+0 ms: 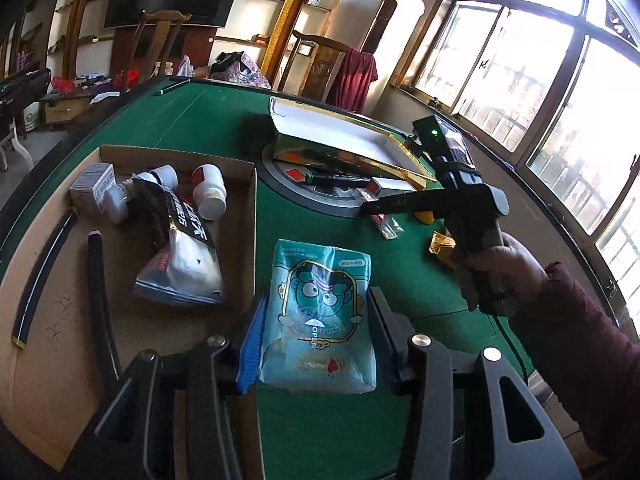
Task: Organize objects
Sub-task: 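Grasp the clear package with the red candle using the right gripper, then carry the blue pouch and candle package into the cardboard box and release both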
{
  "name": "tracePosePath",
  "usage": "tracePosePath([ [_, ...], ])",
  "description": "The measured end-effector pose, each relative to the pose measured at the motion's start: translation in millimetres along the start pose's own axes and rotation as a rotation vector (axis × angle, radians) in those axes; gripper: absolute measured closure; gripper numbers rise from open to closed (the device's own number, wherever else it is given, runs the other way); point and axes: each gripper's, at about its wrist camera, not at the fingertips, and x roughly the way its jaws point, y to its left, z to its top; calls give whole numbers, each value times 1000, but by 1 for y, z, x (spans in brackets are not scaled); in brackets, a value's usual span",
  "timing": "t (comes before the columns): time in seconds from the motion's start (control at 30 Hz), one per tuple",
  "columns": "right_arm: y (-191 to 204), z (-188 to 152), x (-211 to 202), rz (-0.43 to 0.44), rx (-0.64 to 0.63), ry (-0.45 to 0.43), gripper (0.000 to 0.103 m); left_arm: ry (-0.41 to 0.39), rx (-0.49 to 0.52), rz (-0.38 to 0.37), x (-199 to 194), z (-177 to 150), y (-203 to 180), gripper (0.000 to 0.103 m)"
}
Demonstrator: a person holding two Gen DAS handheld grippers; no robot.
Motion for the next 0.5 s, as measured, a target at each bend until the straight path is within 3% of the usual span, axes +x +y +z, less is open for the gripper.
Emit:
tracePosePath([
  [0.3,1,-27,-33,152,110,-50,73,-28,11,31,-18,-1,-1,56],
  [0.5,25,-42,-67,248,105,-93,73,-101,5,151,-54,2,24,56],
])
